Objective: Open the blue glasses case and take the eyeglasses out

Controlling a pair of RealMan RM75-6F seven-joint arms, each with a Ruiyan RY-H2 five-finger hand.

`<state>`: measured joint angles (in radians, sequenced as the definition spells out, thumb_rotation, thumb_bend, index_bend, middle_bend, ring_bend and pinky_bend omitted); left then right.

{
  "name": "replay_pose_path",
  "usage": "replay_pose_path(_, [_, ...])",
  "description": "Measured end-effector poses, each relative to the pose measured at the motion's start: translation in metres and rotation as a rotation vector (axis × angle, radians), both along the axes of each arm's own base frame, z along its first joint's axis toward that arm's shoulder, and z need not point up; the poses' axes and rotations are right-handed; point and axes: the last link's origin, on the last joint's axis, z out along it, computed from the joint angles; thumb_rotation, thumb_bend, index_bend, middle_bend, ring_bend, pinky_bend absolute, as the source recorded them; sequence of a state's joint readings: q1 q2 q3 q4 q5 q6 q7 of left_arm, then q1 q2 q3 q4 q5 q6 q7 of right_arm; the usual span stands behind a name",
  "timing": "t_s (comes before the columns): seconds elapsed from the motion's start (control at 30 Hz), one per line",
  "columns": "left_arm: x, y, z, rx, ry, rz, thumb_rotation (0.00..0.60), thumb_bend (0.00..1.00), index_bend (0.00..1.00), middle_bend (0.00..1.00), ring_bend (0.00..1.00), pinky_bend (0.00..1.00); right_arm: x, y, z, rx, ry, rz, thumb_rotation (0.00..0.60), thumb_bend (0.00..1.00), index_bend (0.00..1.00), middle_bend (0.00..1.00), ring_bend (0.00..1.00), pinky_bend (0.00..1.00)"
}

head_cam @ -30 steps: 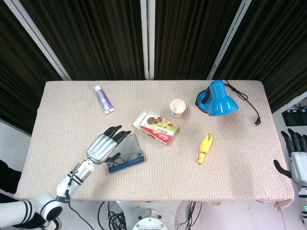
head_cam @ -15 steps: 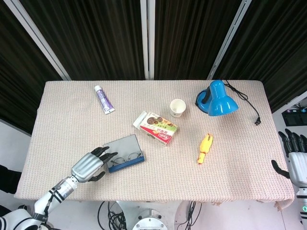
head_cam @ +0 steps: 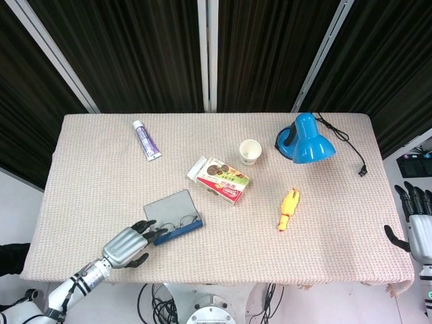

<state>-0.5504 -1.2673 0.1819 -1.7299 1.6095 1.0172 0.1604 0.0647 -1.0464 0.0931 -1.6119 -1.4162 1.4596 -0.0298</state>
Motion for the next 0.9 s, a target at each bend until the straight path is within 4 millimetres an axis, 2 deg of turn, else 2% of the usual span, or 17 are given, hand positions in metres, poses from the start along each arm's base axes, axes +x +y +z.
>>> replay_pose_path(0.23, [0.018, -0.014, -0.007, -0.079, -0.039, -0.032, 0.600, 0.50, 0.04, 0.30, 0.00, 0.14, -0.001, 0.001, -0.001, 0.004, -0.005, 0.001, 0.600, 0.24, 0.00, 0.00, 0.00, 0.00])
replay_pose_path(0.4, [0.034, -0.013, -0.013, -0.086, -0.073, -0.075, 0.600, 0.50, 0.04, 0.30, 0.01, 0.15, -0.001, 0.001, -0.001, 0.005, -0.005, 0.002, 0.600, 0.24, 0.00, 0.00, 0.00, 0.00])
replay_pose_path(0.67, [0.063, 0.012, -0.016, -0.037, -0.153, -0.113, 0.600, 0.49, 0.04, 0.28, 0.02, 0.17, 0.000, 0.001, -0.001, 0.007, -0.003, 0.001, 0.600, 0.24, 0.00, 0.00, 0.00, 0.00])
replay_pose_path(0.9, [0.095, 0.030, -0.037, -0.068, -0.213, -0.144, 0.600, 0.48, 0.04, 0.26, 0.02, 0.16, 0.000, 0.000, -0.003, 0.012, -0.004, -0.003, 0.600, 0.24, 0.00, 0.00, 0.00, 0.00])
